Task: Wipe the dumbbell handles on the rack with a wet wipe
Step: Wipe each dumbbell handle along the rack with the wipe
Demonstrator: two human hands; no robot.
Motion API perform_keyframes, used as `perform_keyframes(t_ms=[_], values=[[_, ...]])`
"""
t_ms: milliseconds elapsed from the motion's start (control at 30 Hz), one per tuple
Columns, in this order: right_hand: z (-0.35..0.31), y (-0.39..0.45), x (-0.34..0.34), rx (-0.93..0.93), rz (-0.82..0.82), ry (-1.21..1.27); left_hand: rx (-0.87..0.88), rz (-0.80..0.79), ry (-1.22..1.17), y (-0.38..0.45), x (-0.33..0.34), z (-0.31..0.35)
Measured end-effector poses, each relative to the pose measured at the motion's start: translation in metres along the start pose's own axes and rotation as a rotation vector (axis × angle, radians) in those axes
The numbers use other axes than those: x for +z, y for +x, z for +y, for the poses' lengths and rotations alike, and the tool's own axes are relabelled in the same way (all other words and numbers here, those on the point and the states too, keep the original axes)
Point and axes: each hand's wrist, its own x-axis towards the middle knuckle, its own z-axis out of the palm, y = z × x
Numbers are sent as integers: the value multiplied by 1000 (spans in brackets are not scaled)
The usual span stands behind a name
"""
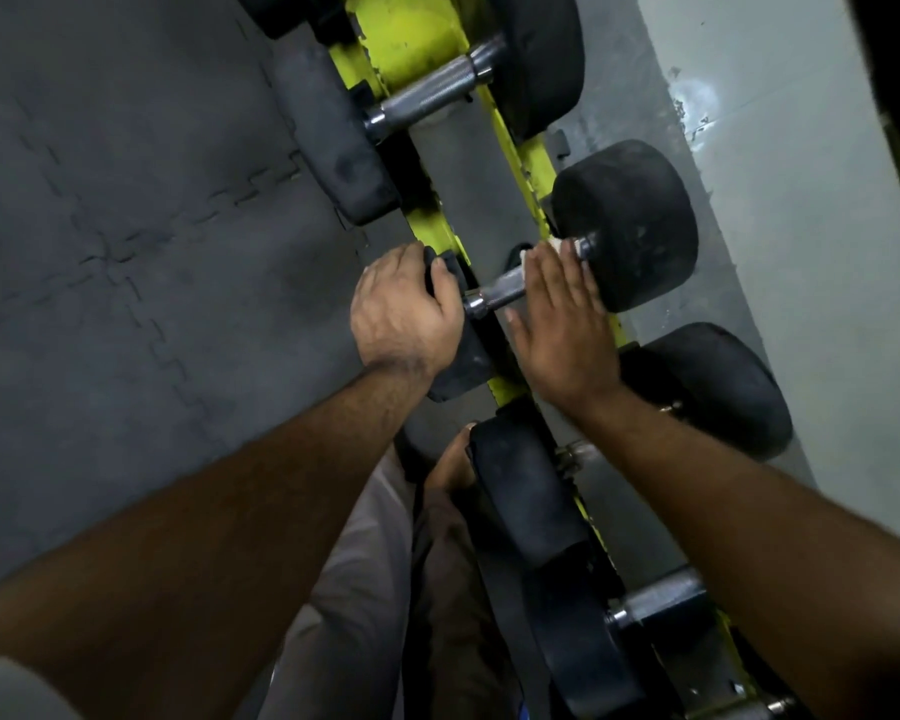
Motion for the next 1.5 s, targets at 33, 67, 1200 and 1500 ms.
perform_keyframes(t_ms=[33, 67, 1200, 1500], values=[[-10, -5, 4, -30, -22, 25, 0, -6, 3, 0, -1, 1], [-12, -8, 6, -103, -39, 39, 1, -11, 5, 0, -1, 2], [23, -24, 45, -172, 64, -22, 4, -36, 64, 0, -4, 6], [15, -20, 53, -117, 131, 126, 22, -9, 66, -1, -4, 7]])
